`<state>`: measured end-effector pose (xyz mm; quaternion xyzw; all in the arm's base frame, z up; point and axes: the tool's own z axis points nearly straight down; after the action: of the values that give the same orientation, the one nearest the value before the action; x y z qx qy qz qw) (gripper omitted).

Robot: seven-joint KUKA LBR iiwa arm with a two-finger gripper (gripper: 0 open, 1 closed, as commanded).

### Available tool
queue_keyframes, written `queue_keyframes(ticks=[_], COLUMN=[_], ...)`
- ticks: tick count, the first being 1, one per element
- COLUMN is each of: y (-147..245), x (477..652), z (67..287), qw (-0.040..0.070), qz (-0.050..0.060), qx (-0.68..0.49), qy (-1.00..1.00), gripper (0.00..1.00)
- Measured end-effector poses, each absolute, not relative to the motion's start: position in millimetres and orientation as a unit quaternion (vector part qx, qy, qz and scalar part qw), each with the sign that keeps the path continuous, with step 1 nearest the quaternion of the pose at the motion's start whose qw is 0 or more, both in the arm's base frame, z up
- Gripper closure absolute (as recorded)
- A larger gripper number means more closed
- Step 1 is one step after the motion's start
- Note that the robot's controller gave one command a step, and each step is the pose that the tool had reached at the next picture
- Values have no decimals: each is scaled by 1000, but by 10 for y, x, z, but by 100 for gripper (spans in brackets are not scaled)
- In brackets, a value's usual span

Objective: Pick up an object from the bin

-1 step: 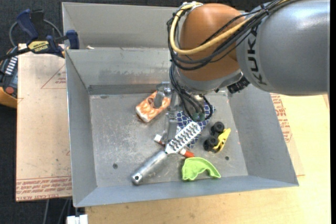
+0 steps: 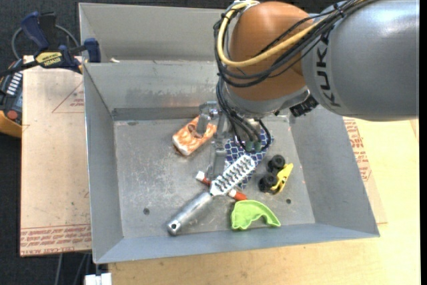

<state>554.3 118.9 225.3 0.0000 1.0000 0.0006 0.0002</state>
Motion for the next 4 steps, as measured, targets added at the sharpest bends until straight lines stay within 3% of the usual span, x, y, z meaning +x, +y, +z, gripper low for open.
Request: queue_keyframes(ticks=[1, 2, 3, 4], y=[1035, 1135, 1008, 1073], x=[5123, 5026, 5346, 5275], z=[2343, 2139, 3058, 4104], qw=[-5, 0, -2, -1], qz=[0, 1, 1, 1], qx=[-13, -25, -29, -8], qy=[1000, 1000, 1000, 1000], gripper=[0, 0, 0, 0])
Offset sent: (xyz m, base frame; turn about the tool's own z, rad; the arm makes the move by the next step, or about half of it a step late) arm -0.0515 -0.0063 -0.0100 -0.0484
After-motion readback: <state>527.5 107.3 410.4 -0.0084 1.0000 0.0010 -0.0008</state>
